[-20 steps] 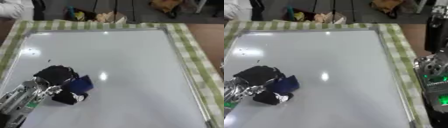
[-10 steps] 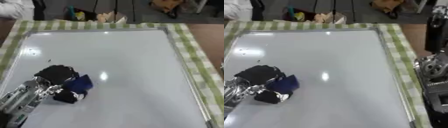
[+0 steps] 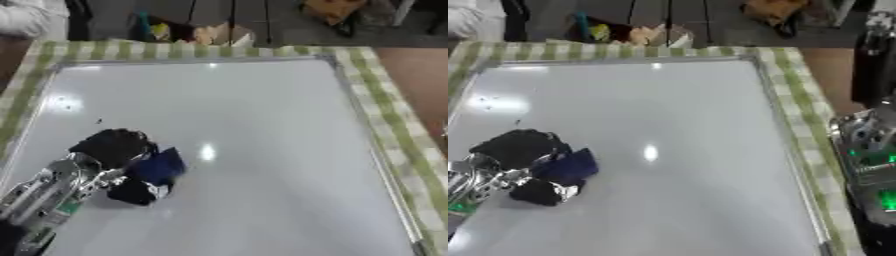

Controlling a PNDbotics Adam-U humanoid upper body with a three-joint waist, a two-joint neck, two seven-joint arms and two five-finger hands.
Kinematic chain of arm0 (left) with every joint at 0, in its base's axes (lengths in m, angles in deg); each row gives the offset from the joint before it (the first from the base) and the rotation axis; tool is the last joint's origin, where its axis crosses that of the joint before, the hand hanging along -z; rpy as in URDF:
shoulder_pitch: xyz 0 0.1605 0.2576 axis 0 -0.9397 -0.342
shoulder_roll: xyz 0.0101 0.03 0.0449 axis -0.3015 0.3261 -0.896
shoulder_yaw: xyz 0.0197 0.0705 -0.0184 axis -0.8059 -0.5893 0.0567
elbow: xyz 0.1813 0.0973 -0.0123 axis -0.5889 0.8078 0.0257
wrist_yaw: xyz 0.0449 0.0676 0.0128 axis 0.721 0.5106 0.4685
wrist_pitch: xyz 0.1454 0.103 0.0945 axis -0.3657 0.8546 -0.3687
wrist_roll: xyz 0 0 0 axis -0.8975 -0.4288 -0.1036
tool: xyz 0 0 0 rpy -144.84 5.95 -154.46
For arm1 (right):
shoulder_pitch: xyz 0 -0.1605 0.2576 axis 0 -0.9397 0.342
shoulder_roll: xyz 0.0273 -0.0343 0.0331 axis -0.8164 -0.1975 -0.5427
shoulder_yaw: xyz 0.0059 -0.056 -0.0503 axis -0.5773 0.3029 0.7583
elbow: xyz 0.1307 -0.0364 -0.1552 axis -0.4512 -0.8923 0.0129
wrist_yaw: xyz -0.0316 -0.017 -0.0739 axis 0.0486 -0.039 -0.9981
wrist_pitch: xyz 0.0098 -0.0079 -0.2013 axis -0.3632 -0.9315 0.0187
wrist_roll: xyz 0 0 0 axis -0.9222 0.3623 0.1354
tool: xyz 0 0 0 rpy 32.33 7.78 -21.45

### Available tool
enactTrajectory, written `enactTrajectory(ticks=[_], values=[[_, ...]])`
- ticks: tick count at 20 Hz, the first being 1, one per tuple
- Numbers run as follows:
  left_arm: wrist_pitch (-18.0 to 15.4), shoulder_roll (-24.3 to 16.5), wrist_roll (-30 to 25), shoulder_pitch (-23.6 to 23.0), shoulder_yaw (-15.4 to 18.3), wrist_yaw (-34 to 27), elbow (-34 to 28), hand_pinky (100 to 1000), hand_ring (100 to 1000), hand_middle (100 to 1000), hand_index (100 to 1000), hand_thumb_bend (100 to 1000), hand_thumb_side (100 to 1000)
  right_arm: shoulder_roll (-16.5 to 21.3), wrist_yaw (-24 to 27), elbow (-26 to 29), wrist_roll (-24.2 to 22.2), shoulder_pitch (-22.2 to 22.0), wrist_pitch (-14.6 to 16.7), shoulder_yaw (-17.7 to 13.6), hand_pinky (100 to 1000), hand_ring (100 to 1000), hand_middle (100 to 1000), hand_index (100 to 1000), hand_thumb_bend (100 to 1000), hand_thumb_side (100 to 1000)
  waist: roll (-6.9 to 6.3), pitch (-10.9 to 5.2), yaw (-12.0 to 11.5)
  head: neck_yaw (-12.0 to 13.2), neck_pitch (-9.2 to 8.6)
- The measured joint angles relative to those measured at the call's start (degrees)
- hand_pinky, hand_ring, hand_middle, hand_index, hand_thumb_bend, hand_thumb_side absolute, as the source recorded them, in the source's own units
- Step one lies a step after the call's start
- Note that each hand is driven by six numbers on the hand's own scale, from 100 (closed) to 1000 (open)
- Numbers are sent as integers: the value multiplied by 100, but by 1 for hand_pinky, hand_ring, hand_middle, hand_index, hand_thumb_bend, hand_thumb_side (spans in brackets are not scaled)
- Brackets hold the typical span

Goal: Wipe the whiteboard clean with a brush.

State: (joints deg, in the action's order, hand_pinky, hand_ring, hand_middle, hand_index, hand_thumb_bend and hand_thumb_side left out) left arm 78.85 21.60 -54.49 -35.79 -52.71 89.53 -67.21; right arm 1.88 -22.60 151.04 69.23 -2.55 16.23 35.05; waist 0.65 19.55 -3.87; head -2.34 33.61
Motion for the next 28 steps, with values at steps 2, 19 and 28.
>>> enactTrajectory(ticks=[2, 19, 28], values=[[22, 0, 23, 5, 1, 3, 1, 122, 403, 460, 704, 100, 810, 0, 0, 0, -3, 0, -1, 0, 804, 881, 719, 818, 100, 1000, 2, 2, -1, 1, -1], [451, 1, 369, 274, 543, 484, 515, 100, 386, 447, 692, 130, 775, 0, 1, 0, -23, 0, -19, 1, 807, 882, 718, 819, 100, 1000, 25, 29, 6, 26, -68], [712, 124, 684, 516, 893, 563, 1283, 100, 378, 442, 690, 129, 780, 0, 7, 0, -25, -2, -21, 1, 809, 883, 717, 820, 100, 1000, 39, 62, 35, 70, -123]])
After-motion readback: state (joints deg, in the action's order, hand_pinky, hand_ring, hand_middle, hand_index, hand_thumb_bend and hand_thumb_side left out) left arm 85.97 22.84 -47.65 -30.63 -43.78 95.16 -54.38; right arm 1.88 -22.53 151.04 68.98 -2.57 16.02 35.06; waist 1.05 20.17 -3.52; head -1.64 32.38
